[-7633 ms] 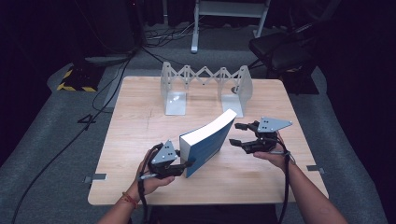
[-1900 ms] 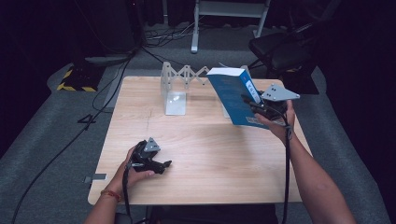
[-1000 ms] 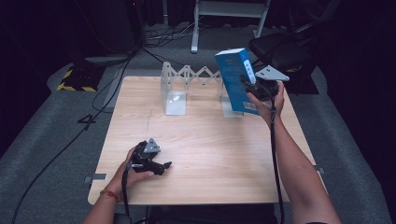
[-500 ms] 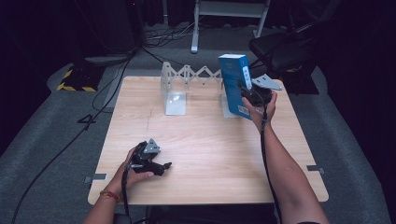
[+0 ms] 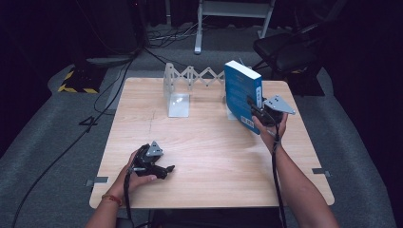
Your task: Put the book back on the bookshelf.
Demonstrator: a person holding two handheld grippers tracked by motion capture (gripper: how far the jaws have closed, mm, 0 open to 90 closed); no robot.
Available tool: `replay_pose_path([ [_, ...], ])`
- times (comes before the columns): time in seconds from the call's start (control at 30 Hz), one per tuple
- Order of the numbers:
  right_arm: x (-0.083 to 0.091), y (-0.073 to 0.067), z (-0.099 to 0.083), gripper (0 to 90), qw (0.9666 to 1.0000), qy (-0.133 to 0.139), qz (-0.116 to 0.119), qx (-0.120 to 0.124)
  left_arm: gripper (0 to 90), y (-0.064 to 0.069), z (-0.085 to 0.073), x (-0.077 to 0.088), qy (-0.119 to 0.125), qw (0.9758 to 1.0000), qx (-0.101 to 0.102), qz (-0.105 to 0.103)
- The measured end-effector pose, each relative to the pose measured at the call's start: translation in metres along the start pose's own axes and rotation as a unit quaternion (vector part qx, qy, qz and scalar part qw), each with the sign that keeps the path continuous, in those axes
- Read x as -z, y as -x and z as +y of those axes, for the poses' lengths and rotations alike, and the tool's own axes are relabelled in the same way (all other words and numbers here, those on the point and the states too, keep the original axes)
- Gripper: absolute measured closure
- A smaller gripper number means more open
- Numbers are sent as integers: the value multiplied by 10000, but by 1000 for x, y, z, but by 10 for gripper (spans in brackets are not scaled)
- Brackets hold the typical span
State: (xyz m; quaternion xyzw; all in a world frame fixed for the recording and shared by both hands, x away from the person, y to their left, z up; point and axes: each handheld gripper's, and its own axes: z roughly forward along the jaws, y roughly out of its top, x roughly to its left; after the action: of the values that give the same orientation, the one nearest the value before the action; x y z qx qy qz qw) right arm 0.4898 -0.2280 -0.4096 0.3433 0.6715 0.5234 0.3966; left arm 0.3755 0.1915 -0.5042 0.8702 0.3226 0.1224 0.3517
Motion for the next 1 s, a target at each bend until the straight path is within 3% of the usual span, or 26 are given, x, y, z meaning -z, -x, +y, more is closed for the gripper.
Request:
replay_pose_path([
  [0.37,27,8,-19,610,9998,-150,-41,-135,159,0,0,0,4,10000,4,-9],
  [0.47,32,14,-26,608,9993,-153,-82,-328,159,0,0,0,3,10000,7,-9],
  [0.53,36,18,-29,609,9979,-145,-188,-601,159,0,0,0,3,10000,7,-8],
  [0.57,36,18,-29,609,9979,-145,-188,-601,158,0,0,0,3,10000,7,-8],
  [0.63,39,22,-32,609,9959,-155,-284,-839,158,0,1,-1,2,10000,18,-9],
  [0.8,39,22,-34,607,9978,-153,-171,-619,158,0,1,-1,-3,10000,9,-20],
  [1.0,29,19,-31,611,9976,-94,-210,-649,158,-1,2,-1,-4,10000,-30,-14],
])
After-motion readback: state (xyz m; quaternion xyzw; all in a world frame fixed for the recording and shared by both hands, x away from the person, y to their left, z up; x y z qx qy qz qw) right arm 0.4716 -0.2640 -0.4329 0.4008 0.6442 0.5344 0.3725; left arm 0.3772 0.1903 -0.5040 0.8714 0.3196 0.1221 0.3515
